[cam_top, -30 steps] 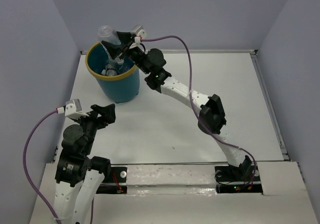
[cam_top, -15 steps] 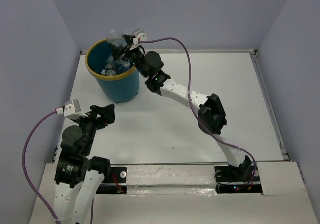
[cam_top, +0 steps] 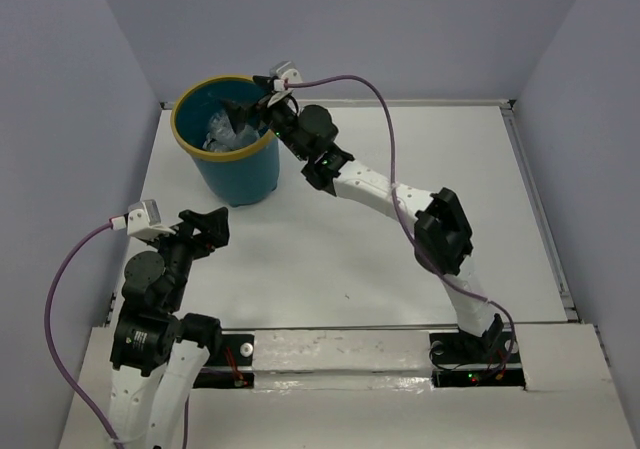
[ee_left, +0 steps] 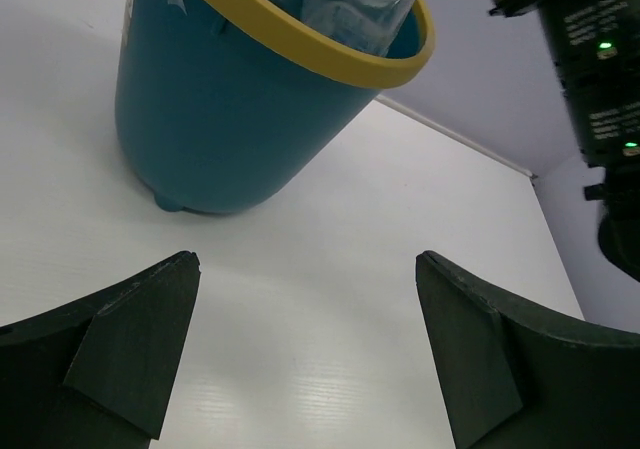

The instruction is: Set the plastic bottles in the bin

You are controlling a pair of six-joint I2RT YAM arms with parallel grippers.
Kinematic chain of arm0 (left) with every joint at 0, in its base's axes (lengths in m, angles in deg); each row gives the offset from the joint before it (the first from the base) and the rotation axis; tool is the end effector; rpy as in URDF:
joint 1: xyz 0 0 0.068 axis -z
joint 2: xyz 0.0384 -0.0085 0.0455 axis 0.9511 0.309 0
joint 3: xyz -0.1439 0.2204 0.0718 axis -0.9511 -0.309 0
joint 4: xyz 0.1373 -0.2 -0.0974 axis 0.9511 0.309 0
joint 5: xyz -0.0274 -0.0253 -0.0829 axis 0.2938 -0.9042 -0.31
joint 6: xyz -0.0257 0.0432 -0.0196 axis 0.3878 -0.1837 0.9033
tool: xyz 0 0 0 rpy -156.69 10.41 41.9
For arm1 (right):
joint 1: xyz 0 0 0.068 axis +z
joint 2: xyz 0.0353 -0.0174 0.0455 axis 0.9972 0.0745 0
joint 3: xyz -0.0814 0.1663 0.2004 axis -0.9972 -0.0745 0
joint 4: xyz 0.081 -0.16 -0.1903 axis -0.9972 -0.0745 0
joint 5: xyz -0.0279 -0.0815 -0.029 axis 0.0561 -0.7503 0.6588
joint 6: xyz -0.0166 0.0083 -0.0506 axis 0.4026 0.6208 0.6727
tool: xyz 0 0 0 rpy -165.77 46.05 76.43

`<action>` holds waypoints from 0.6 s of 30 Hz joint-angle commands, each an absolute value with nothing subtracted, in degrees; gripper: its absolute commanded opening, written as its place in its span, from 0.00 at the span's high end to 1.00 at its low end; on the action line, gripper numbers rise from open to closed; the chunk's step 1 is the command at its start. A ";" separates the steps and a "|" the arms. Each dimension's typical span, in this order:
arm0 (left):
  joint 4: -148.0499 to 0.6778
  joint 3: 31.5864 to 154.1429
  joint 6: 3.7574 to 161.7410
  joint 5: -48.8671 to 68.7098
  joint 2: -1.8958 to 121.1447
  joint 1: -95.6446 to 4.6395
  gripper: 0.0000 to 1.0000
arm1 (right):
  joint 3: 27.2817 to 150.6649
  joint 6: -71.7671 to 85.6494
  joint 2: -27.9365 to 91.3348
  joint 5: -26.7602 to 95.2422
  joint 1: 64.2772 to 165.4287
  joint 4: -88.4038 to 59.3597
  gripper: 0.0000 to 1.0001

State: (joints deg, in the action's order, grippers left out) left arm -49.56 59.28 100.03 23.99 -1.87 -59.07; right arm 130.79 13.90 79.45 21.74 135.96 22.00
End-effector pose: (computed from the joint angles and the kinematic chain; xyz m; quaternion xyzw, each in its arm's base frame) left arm 0.0695 -0.0122 0.3388 -0.1319 0.6780 -0.2250 0.6873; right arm 0.3458 0.4110 0.3751 -0.1976 0.5040 0.3350 0.7712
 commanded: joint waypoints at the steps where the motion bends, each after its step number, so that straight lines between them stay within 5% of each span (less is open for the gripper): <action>1: -52.34 59.46 100.17 24.16 -2.25 -60.05 0.01 | 125.33 11.12 66.03 24.66 136.18 25.99 0.00; 7: -52.68 59.46 100.00 24.16 -2.16 -60.66 0.01 | 111.37 9.10 48.30 22.30 136.18 19.12 0.00; 18: -56.20 60.60 100.35 16.00 -3.13 -60.49 0.01 | 56.96 -4.43 -3.55 12.72 136.18 4.02 0.00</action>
State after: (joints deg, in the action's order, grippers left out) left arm -51.68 59.28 100.03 21.03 -2.61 -60.25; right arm 67.27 1.94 10.34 19.05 136.03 12.88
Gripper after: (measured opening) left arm 0.989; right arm 0.995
